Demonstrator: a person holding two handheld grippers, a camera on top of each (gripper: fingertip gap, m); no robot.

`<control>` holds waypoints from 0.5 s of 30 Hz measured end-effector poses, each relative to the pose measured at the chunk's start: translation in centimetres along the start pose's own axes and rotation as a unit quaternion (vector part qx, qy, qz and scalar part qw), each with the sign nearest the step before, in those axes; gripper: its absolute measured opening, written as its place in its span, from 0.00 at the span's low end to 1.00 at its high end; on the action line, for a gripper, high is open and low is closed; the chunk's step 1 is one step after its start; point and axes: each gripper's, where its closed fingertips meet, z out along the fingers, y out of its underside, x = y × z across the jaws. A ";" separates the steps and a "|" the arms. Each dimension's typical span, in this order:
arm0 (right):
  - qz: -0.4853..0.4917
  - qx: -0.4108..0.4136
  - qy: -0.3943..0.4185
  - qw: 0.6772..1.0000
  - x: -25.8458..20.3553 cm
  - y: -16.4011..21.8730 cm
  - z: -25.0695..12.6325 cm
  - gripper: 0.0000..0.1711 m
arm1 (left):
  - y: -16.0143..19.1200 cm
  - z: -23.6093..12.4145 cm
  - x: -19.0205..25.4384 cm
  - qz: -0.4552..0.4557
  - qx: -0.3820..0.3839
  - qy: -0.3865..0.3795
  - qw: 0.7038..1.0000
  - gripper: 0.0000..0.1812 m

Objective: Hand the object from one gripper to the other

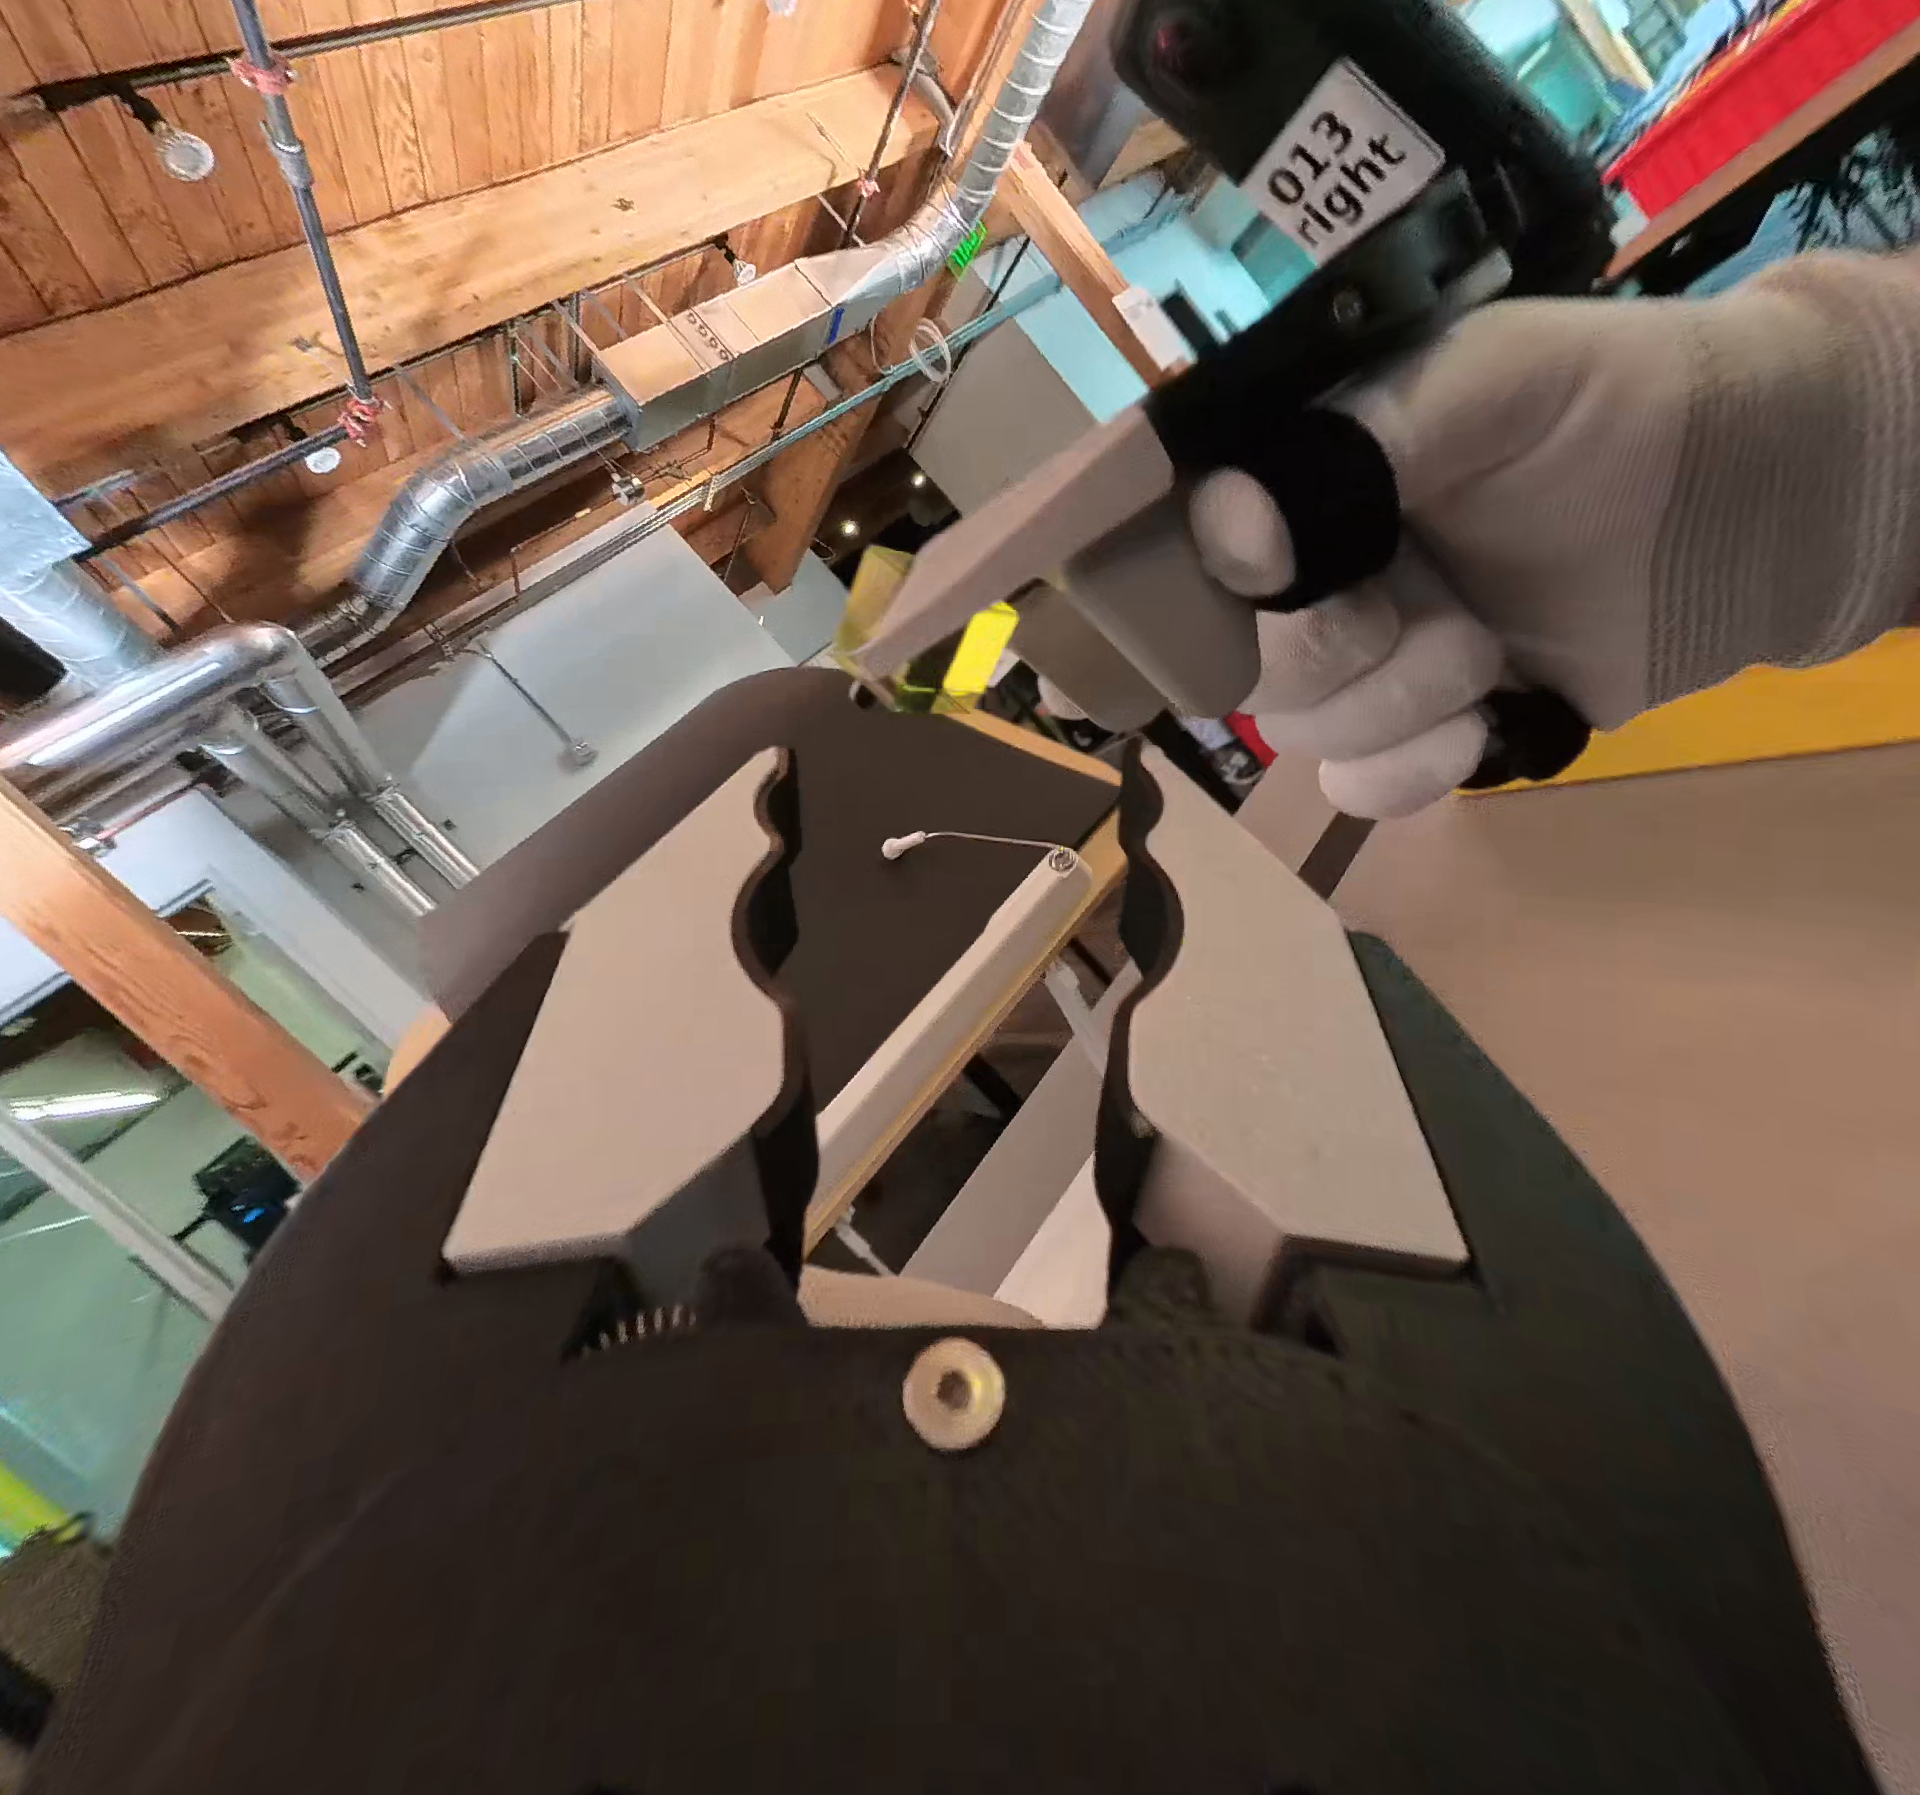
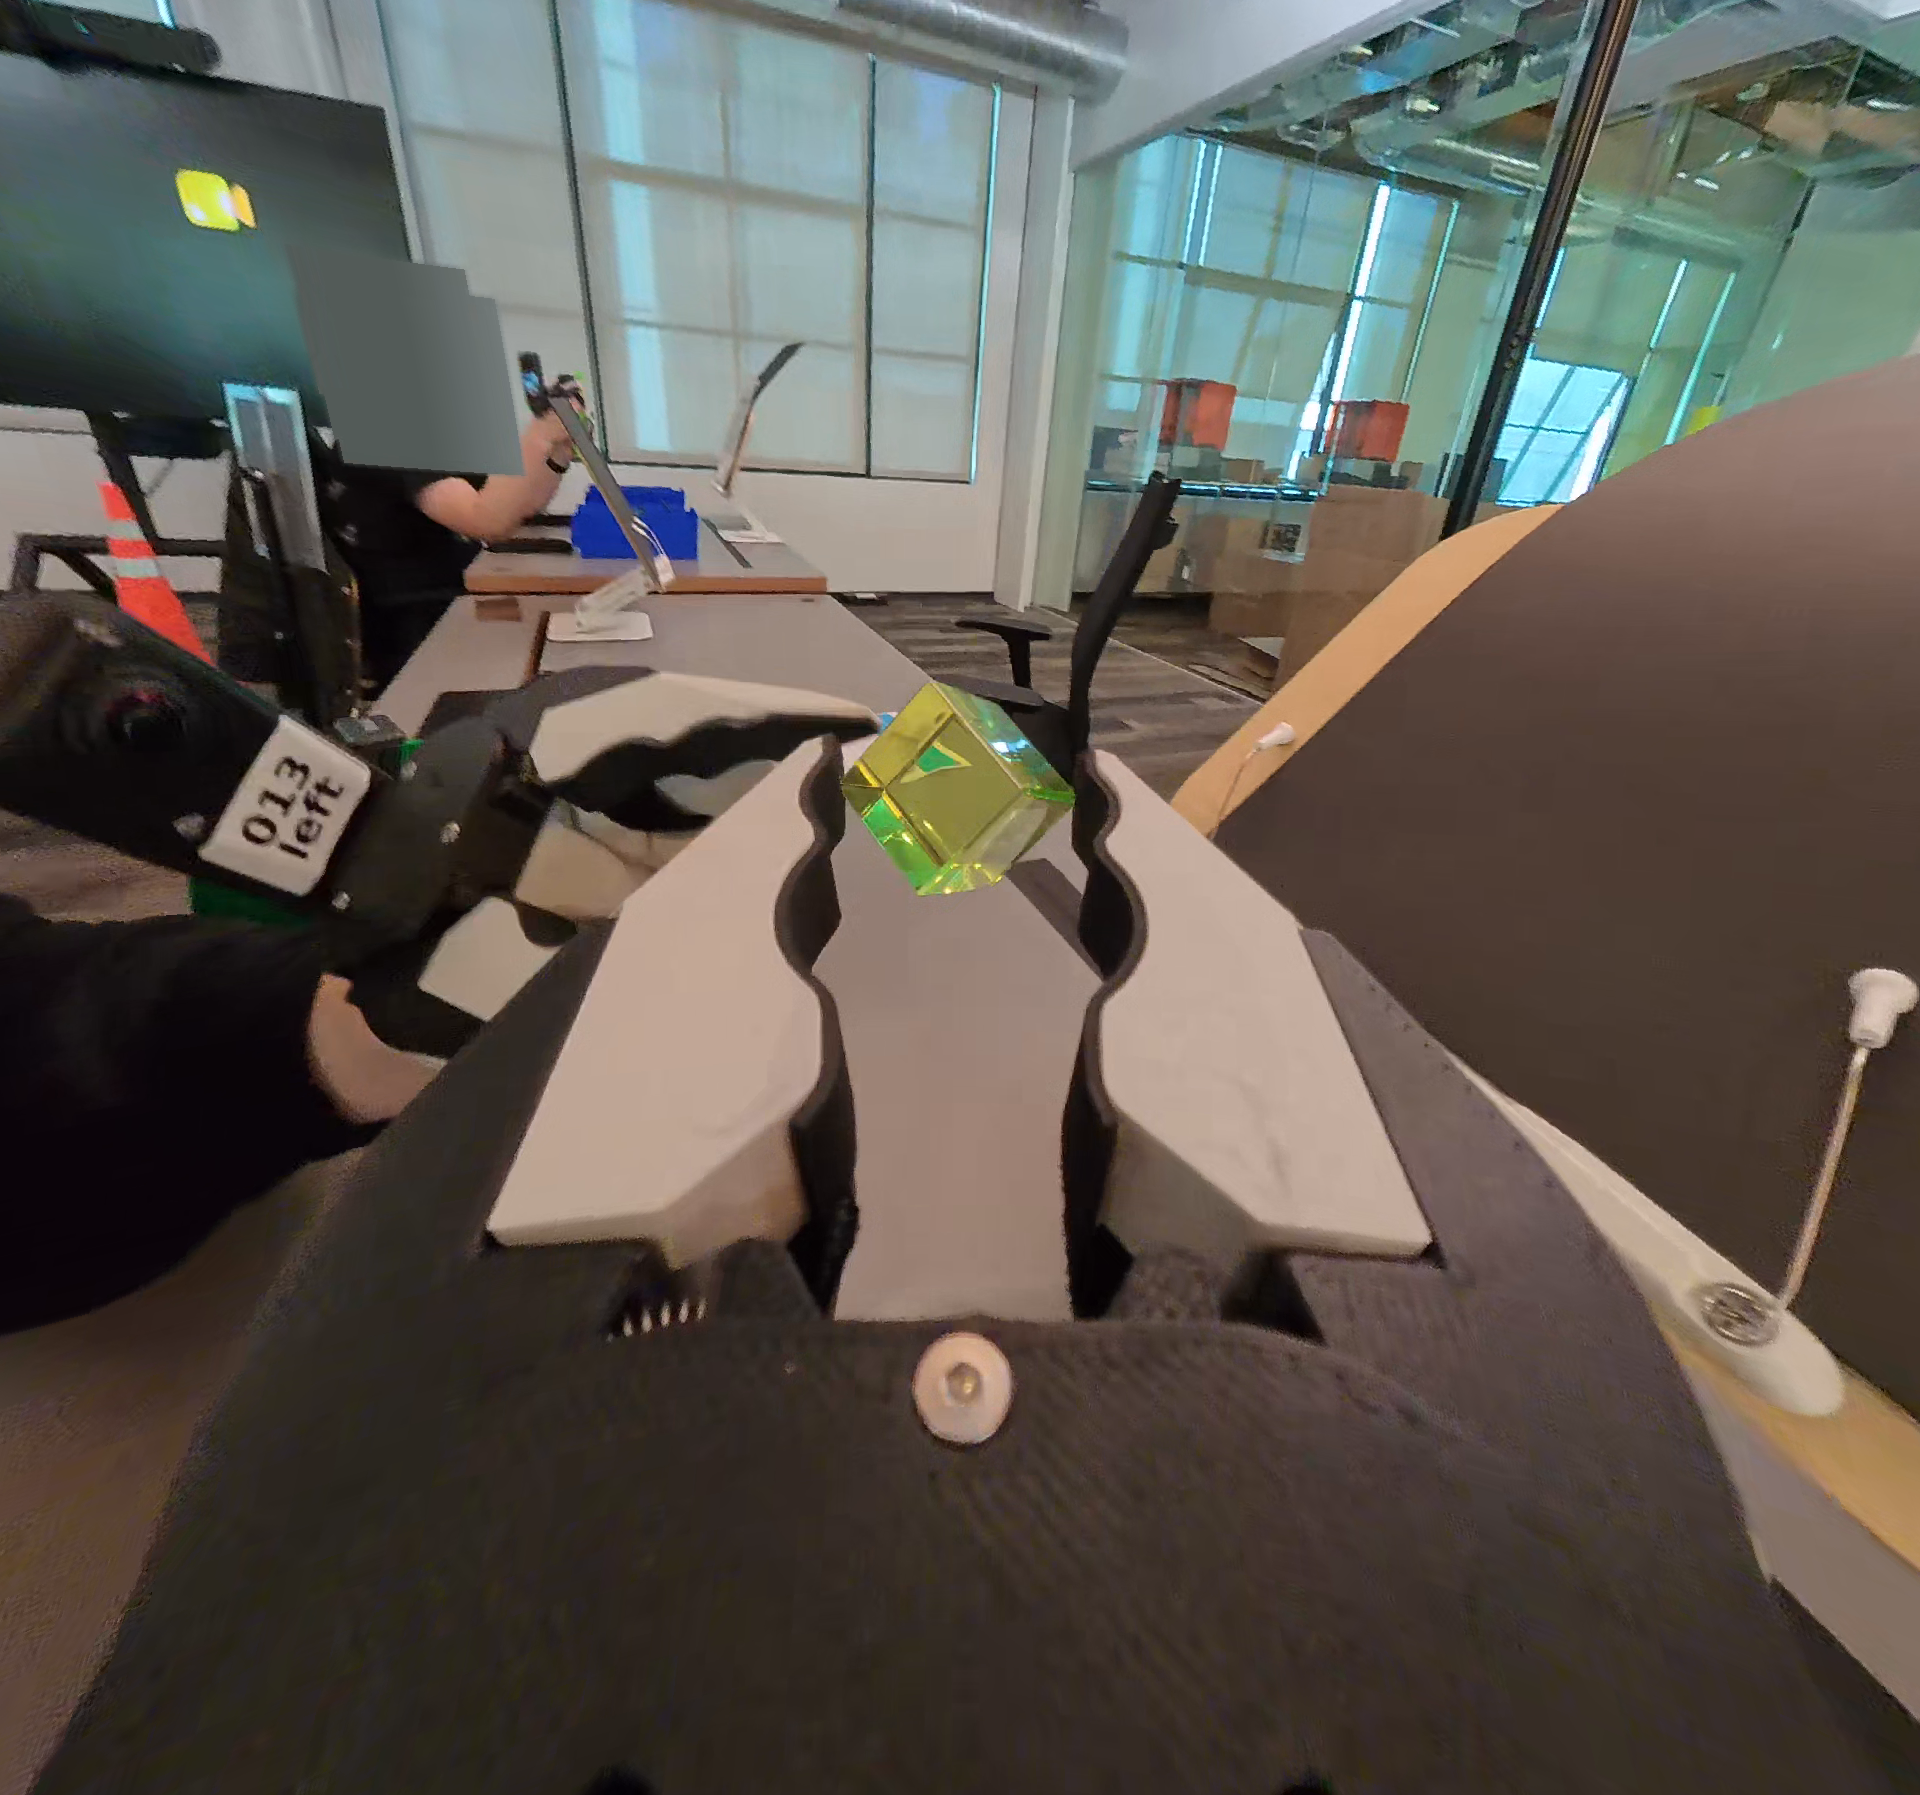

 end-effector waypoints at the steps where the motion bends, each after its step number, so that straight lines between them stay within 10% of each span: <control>1: 0.002 0.002 -0.006 1.000 -0.3 0.0 0.1 0.25 | 0.1 0.1 0.2 0.013 -0.003 -0.003 1.000 0.34; 15: 0.037 0.005 -0.072 0.997 -3.8 1.1 1.6 0.24 | 0.3 0.5 0.1 0.078 -0.014 -0.061 0.995 0.35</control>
